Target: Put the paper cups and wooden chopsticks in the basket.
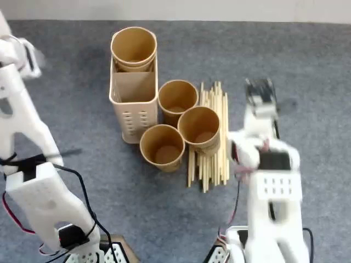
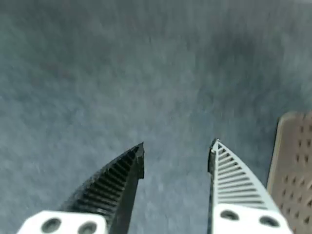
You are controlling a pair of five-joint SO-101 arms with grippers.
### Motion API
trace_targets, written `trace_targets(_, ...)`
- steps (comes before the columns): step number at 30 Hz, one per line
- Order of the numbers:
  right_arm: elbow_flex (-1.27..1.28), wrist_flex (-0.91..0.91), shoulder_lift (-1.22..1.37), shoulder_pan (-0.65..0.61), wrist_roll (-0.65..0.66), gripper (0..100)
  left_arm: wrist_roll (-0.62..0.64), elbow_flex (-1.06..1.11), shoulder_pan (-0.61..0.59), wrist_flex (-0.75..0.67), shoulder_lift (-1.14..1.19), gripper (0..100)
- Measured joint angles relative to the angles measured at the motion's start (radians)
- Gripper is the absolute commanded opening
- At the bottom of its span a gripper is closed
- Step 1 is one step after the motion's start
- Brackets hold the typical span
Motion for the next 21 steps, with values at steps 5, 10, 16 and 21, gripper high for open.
trace_targets(5,-0.463,0.186,0.381,-0.04,-0.078,17.3,0.002,0.215,0.006,-0.002,0.003,23)
trace_targets(10,-0.852,0.322,0.628,-0.092,-0.098,17.3,0.0,0.244,0.031,-0.003,0.003,23)
trace_targets(16,-0.967,0.35,0.875,-0.147,-0.101,17.3,0.0,0.247,0.035,-0.011,0.003,23)
trace_targets(21,-0.979,0.341,1.042,-0.137,-0.101,12.8,0.0,0.247,0.037,-0.028,0.003,23)
